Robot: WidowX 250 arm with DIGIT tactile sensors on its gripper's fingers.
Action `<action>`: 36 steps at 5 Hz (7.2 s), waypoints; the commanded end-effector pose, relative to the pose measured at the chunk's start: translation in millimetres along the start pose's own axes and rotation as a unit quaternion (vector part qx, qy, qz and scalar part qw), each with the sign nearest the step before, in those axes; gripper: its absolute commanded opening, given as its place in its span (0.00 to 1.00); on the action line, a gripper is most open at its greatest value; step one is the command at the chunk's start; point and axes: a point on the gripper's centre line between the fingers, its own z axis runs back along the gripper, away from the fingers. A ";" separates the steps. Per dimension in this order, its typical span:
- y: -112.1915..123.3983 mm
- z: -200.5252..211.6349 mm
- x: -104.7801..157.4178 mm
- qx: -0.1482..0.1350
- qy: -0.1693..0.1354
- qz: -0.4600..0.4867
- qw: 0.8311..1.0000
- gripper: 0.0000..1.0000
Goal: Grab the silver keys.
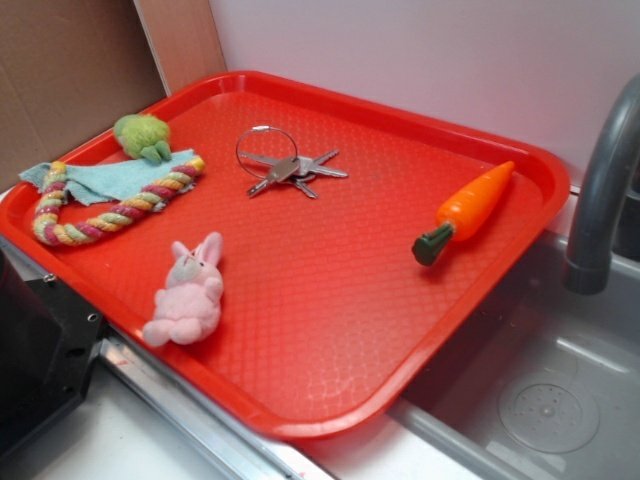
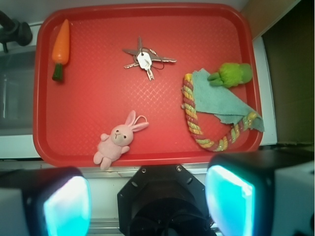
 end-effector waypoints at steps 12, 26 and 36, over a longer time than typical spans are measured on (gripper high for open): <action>4.3 -198.8 123.5 -0.055 -0.050 -0.263 0.962 0.00; -1.5 -215.3 136.7 -0.078 0.017 -0.230 0.970 0.00; 0.0 -34.3 115.0 0.040 -0.003 0.040 0.998 0.00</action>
